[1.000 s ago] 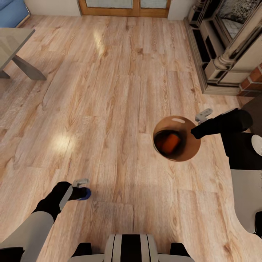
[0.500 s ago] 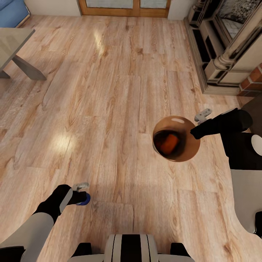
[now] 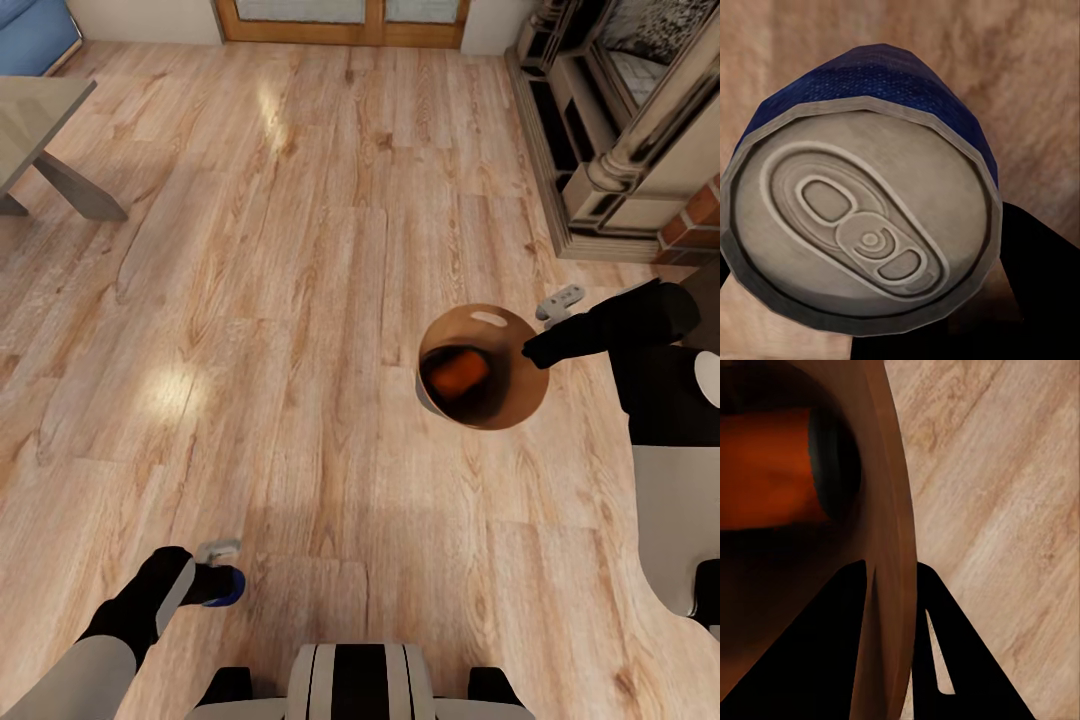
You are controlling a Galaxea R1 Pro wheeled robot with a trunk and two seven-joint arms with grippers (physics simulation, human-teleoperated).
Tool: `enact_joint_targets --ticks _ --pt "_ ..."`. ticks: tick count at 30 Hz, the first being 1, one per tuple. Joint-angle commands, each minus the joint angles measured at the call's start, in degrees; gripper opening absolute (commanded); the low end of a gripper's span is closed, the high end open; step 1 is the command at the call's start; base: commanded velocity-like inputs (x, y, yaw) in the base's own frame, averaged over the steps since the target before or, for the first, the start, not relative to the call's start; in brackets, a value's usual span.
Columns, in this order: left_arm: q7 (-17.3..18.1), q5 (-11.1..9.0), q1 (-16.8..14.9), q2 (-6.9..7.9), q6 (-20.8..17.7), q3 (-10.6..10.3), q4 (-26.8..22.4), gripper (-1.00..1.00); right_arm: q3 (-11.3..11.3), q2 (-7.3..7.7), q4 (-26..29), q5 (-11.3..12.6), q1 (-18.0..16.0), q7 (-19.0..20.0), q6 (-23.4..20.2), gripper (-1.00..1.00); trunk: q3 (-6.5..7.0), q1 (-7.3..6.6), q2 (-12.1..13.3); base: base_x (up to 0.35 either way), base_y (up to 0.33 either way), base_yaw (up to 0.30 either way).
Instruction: Put the three can of soda from the living room inside the tash can in the kitchen.
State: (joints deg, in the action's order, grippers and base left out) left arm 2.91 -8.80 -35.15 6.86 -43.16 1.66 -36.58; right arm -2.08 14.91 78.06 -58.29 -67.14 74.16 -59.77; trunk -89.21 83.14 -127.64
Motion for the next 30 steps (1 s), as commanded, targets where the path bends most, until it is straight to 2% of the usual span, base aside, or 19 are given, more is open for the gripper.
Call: enact_joint_targets --ticks 1,30 --pt "-0.01 0.01 0.03 0.0 0.0 -0.03 -0.01 -1.0 0.01 -0.01 0.0 0.2 -0.01 0.18 -0.23 -1.0 0.0 -0.01 0.0 0.0 0.0 0.0" --pt "-0.01 0.01 0.17 -0.07 0.07 -0.12 -0.04 -1.0 -0.03 -0.06 0.1 0.28 -0.01 0.28 -0.23 -1.0 0.0 -0.01 0.0 0.0 0.0 0.0"
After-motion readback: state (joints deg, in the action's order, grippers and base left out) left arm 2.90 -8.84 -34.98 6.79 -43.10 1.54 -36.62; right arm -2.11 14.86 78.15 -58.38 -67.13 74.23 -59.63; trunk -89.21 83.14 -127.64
